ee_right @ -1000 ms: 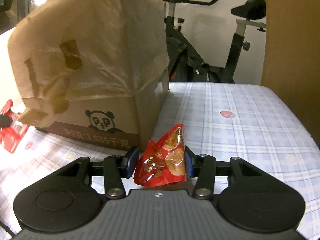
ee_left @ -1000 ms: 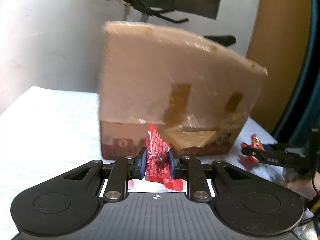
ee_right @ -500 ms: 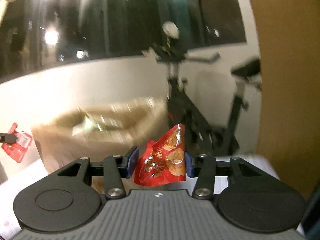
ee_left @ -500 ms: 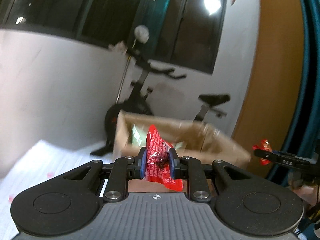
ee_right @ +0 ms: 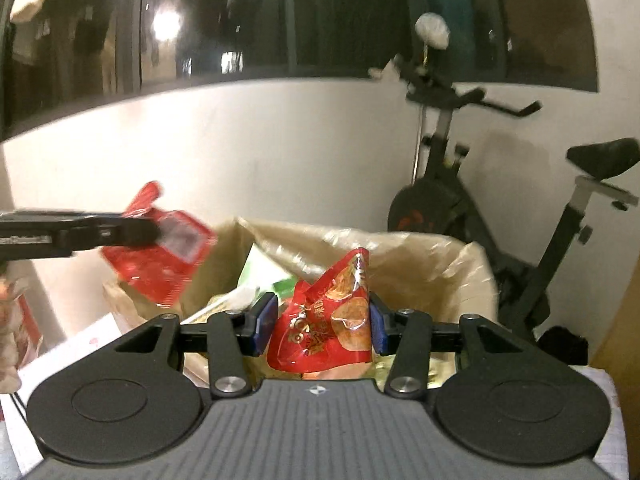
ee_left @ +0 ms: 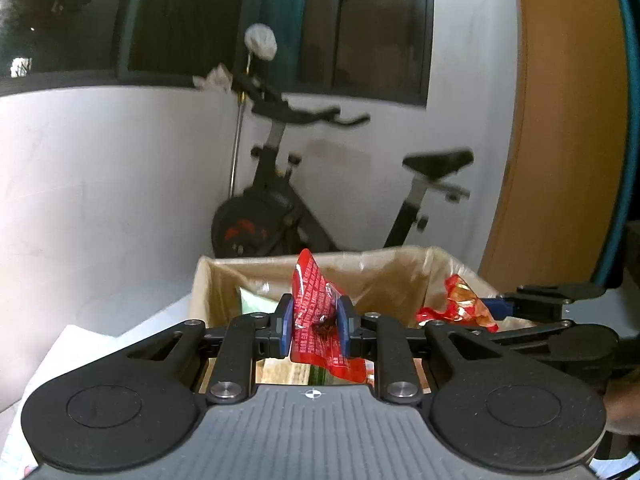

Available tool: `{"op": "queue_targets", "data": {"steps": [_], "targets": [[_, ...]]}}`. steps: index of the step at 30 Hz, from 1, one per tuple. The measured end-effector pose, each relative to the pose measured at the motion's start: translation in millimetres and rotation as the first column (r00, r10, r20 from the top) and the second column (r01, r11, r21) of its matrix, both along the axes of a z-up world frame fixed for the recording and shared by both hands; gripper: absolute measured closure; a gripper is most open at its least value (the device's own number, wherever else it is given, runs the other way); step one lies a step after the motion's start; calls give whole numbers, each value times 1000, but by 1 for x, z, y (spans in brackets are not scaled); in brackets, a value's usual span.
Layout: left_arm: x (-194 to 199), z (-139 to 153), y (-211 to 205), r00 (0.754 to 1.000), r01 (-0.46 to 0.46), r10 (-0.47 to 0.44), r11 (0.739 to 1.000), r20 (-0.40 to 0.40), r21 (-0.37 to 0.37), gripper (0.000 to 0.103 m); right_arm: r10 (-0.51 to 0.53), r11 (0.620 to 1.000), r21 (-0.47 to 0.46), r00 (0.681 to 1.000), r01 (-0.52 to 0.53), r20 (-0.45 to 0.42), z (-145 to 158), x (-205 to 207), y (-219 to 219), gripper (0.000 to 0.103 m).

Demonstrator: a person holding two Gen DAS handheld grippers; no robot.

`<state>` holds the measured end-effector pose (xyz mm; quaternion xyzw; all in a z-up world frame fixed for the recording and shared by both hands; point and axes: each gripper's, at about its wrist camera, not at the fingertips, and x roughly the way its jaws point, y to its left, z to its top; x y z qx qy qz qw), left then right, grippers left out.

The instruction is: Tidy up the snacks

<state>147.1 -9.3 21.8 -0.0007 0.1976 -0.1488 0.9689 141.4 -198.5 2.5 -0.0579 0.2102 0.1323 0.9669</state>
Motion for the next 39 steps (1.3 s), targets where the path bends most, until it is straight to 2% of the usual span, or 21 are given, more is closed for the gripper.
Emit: {"op": "queue_targets", "data": {"steps": [3,6,8,10,13,15,18,22,24,29,33,35,37,39], "targets": [[15,-9,-5,999,-2,3,999,-41,42,79,-7,999,-41,999,5,-45,-10,12,11,54],[24,-17,-7,997,-3,8,997,-71,72,75,-31,999,-19,996,29,-86,-18,19,9,52],[24,-21,-3,997,-5,12,997,-82,80,72,-42,999,-9,994,41,-100,-20,19,7,48],[22,-22,-1,996,-1,8,996,-86,87,71,-55,998,-14,994,54,-93,-21,16,3,39],[11,-21,5,996,3,6,995,-87,98,62,-77,997,-34,994,74,-82,-18,10,3,34],[8,-19,7,997,-1,9,995,-79,100,49,-86,996,-39,993,84,-76,-13,8,3,31],[7,-17,8,997,-17,24,995,-69,100,35,-101,994,-41,993,99,-62,-8,3,4,25],[2,-14,14,996,-54,61,993,-71,101,34,-133,990,-47,989,131,-56,-3,-3,4,21],[-1,-13,18,995,-66,73,993,-69,100,30,-144,989,-50,989,142,-43,-1,-8,4,20],[-15,-8,27,991,-113,120,988,-59,102,29,-151,983,-111,988,148,-23,-1,-2,10,15],[-33,0,34,990,-131,135,984,-29,121,22,-198,979,-59,980,197,-22,2,0,6,15],[-39,5,37,988,-148,152,982,-24,120,20,-188,982,-30,982,188,-21,6,-7,4,13],[-46,10,40,987,-151,155,983,-29,104,20,-183,983,-28,983,183,-5,11,-16,7,7],[-57,14,41,988,-148,150,985,-21,92,20,-179,984,-15,984,179,-1,16,-25,8,7]]}}
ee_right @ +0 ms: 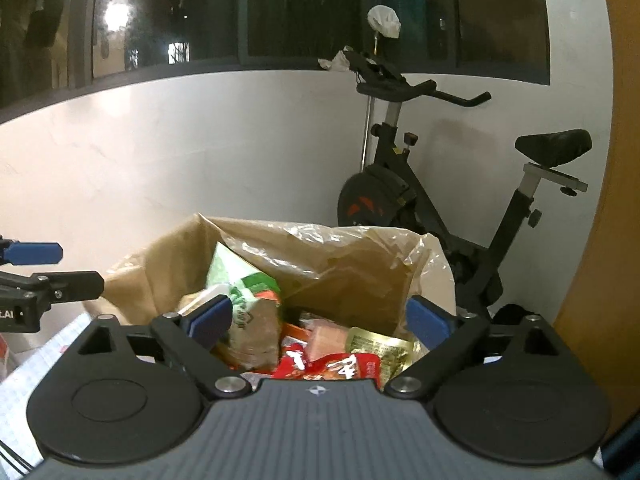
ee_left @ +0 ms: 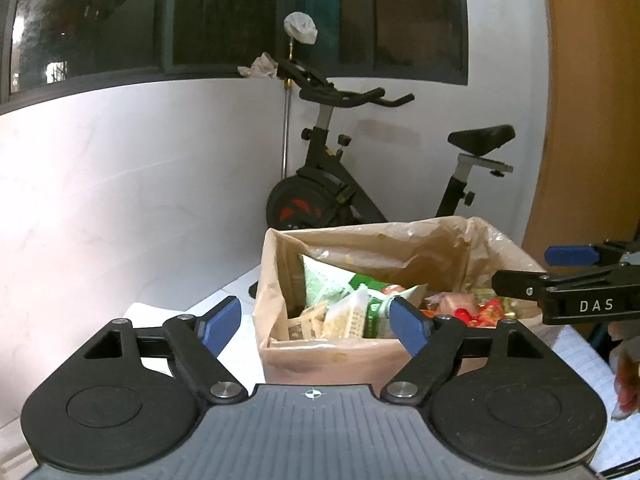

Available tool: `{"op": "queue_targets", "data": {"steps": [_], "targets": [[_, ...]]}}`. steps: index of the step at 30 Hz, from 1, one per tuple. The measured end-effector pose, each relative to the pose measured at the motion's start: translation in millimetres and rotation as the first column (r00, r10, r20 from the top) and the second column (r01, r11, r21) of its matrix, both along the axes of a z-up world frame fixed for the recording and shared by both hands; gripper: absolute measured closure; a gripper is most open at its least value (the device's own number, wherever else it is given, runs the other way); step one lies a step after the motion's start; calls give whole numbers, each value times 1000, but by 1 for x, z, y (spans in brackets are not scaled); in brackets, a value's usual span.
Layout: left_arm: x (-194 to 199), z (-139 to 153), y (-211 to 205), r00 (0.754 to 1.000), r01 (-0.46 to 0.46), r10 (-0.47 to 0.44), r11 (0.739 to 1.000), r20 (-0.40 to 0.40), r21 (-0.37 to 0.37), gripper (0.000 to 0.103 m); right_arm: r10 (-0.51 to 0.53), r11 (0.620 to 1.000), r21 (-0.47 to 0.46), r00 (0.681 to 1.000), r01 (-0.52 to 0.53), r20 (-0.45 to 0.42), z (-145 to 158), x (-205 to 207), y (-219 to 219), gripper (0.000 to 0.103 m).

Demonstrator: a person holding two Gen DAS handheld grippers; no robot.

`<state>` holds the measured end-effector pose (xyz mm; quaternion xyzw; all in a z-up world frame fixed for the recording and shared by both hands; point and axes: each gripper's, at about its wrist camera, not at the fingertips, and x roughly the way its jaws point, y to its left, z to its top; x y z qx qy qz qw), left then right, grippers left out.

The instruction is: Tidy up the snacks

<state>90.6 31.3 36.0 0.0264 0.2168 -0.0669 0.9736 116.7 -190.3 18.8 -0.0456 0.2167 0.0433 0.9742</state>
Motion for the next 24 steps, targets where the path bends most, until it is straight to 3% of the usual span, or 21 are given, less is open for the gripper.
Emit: {"op": "queue_targets", "data": {"steps": [8,14,20,24], "targets": [[-56,13,0,998,-8,8,1000,55,-5,11,-5,999,42,1000,5,6,15,-50,12,0],[-101,23,-3,994,-15,10,999,105,46,8,-47,999,-4,999,47,14,20,-96,30,0],[-124,36,7,992,-15,12,1000,126,21,8,-74,997,37,996,73,43,27,-139,32,0],[-132,39,7,989,-24,17,998,149,49,8,-85,996,36,994,83,64,35,-159,32,0]]}}
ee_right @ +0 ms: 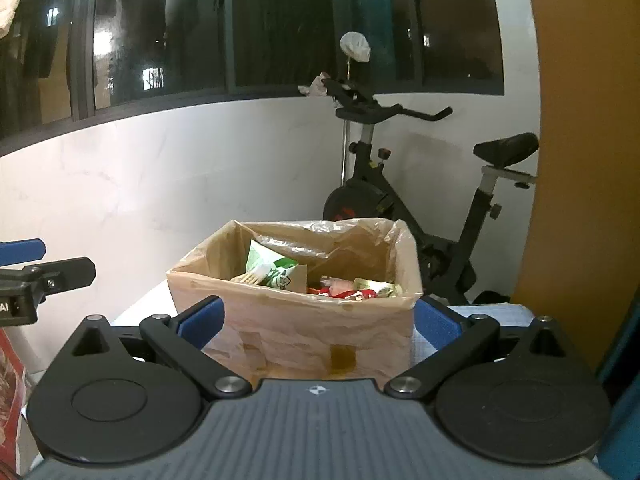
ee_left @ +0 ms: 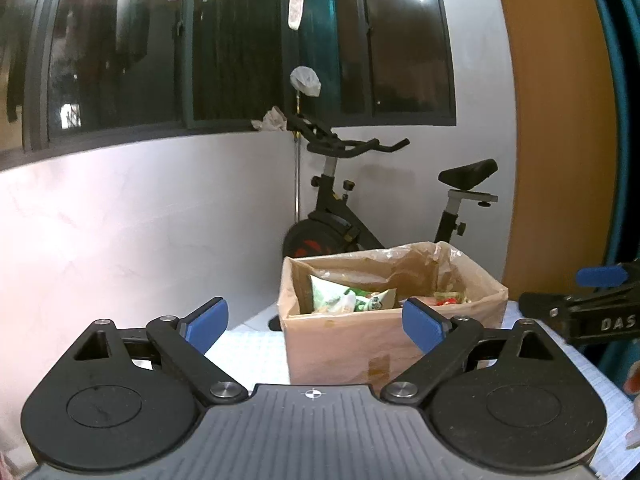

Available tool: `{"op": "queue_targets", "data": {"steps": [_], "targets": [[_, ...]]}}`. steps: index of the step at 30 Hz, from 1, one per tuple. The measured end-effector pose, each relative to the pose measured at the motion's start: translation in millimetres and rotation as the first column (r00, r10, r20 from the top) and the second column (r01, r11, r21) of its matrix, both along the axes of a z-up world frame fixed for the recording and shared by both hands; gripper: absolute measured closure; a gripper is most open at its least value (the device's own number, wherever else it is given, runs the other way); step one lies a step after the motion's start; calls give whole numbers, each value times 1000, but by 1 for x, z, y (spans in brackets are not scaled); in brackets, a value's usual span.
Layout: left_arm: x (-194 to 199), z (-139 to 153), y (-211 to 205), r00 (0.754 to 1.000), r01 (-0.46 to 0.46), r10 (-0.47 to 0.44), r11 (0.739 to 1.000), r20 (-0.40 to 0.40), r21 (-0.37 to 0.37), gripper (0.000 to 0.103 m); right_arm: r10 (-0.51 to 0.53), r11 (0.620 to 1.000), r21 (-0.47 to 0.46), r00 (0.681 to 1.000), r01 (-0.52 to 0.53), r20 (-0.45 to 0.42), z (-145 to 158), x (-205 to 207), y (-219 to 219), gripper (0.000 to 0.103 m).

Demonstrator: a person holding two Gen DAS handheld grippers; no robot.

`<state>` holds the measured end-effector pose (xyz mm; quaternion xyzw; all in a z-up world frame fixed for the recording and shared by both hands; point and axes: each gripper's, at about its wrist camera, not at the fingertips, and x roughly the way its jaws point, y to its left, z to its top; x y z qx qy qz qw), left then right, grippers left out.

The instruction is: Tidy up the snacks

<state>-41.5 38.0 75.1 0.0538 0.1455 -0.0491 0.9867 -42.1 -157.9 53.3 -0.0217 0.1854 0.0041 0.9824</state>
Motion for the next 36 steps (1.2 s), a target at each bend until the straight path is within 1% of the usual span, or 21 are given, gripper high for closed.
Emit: {"op": "queue_targets", "data": {"steps": [4,11,20,36], "targets": [[-3,1,0,1000,5,-5,1000,9,5,8,2,1000,-11,1000,-1,21,7,-14,1,0],[-3,2,4,1000,7,-7,1000,17,-7,8,13,1000,2,999,-14,40,16,-22,1,0],[-3,1,9,1000,-1,1,1000,16,-17,7,4,1000,22,999,-5,33,16,-21,-3,0],[-5,1,11,1000,-22,22,999,11,-36,7,0,1000,14,1000,0,22,14,-20,-2,0]]}}
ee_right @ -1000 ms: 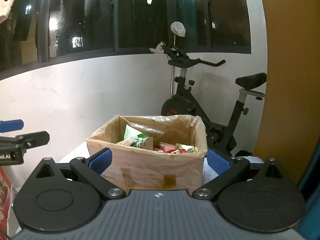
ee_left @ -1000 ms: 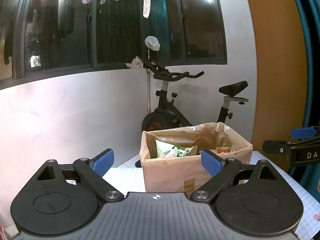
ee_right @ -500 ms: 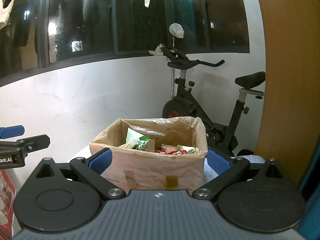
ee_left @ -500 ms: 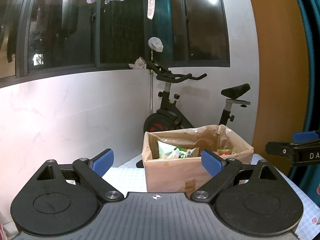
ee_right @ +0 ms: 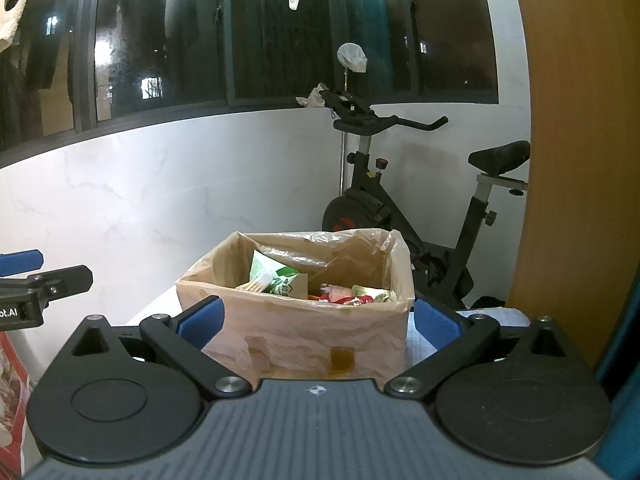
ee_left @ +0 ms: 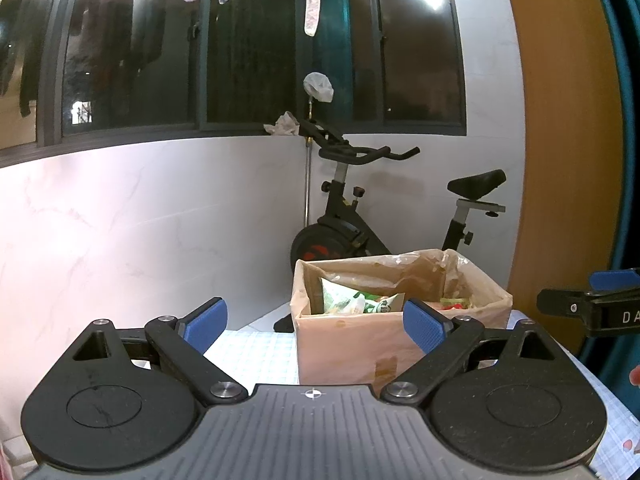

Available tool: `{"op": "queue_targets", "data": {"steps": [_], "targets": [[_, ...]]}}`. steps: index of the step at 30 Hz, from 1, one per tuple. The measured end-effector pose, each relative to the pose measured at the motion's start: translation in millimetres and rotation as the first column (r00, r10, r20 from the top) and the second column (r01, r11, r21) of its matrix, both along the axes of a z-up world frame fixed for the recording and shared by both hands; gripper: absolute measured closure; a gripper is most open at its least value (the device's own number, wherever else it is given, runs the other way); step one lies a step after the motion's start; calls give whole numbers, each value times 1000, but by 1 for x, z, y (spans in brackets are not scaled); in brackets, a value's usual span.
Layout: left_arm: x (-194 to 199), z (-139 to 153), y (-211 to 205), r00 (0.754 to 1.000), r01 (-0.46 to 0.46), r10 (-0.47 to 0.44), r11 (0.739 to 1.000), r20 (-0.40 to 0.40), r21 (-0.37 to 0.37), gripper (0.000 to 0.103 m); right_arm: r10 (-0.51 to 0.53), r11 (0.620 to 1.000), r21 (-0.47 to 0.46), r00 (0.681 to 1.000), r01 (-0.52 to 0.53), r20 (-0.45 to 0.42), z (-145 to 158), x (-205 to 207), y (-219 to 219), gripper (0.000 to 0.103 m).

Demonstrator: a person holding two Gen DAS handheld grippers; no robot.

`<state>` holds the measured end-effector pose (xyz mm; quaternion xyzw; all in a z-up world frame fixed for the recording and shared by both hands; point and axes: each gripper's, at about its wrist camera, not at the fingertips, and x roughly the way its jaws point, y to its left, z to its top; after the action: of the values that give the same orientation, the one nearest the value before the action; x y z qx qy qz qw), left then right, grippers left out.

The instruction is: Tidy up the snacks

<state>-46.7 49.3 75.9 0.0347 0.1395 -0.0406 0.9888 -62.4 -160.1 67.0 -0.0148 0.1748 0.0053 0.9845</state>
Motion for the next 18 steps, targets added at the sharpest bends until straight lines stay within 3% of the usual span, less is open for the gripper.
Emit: {"op": "queue_targets", "data": {"steps": [18], "targets": [[1,0,-8,999,-33,33,999,-7,-14,7,-1,1000,-2,1000,1,-5,-3,0,1,0]]}}
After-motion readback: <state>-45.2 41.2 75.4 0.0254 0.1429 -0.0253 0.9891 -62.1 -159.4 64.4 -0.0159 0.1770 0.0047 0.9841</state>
